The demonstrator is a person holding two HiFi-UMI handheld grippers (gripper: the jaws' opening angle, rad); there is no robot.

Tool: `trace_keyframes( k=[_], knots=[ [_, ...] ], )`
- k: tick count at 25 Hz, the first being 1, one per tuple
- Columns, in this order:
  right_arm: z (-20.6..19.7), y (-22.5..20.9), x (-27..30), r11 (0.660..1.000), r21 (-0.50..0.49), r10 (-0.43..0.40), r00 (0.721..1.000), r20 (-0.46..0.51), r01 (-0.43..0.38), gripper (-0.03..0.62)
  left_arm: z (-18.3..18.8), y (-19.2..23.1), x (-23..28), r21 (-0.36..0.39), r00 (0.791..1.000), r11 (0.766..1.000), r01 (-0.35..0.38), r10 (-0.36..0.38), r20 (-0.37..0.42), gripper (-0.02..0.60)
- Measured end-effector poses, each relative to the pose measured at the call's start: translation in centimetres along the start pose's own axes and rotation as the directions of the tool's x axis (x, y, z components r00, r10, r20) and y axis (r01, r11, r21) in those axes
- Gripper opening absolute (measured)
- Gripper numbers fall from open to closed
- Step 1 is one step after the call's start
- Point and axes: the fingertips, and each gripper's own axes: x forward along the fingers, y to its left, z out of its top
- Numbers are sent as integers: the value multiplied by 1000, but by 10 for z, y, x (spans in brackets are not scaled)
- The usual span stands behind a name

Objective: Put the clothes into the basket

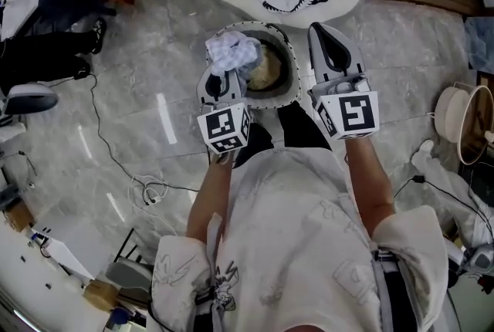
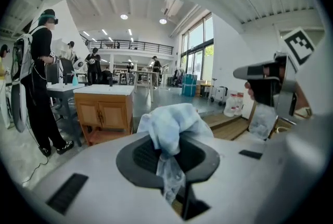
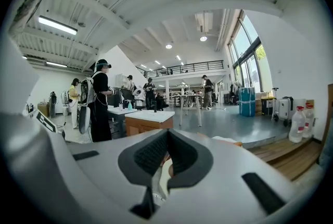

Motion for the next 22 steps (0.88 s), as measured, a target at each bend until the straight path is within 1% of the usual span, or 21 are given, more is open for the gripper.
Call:
trace_keyframes(
  k=[3, 5, 8, 11, 13, 14, 17, 19, 20, 22],
  knots=[
    [-9, 8, 1, 1000, -6, 5, 1000, -18, -5, -12, -44, 5, 15, 17, 995, 1000, 9, -7, -96, 52],
    [-12, 12, 0, 1000, -11, 9, 999, -32, -9, -12, -74, 5, 25, 12, 985, 1000, 24, -21, -174, 52],
    [-17, 15, 2, 1000, -20, 18, 999, -40, -19, -12, -115, 8, 40, -6, 960, 1000, 29, -30, -279, 54],
    [-20, 18, 3, 999, -22, 22, 998, -57, -24, -12, -152, 11, 48, -29, 927, 999, 17, -27, -374, 54],
    [-23, 20, 3, 999, -24, 26, 998, -65, -28, -12, -174, 11, 53, -45, 901, 999, 17, -35, -433, 55],
    [-25, 20, 3, 999, -27, 29, 997, -66, -31, -12, -186, 11, 55, -50, 884, 999, 18, -39, -465, 55],
    [-29, 23, 5, 999, -34, 37, 996, -76, -40, -12, -223, 11, 59, -40, 824, 999, 23, -42, -565, 57],
    [-29, 27, 6, 998, -37, 44, 996, -84, -47, -12, -240, 13, 55, -40, 781, 999, 22, -42, -623, 57],
    [-30, 28, 6, 998, -38, 46, 995, -88, -49, -12, -246, 13, 53, -45, 764, 999, 19, -44, -644, 58],
    [-31, 30, 7, 998, -39, 48, 994, -95, -52, -12, -255, 12, 50, -68, 738, 998, 3, -48, -673, 61]
  ],
)
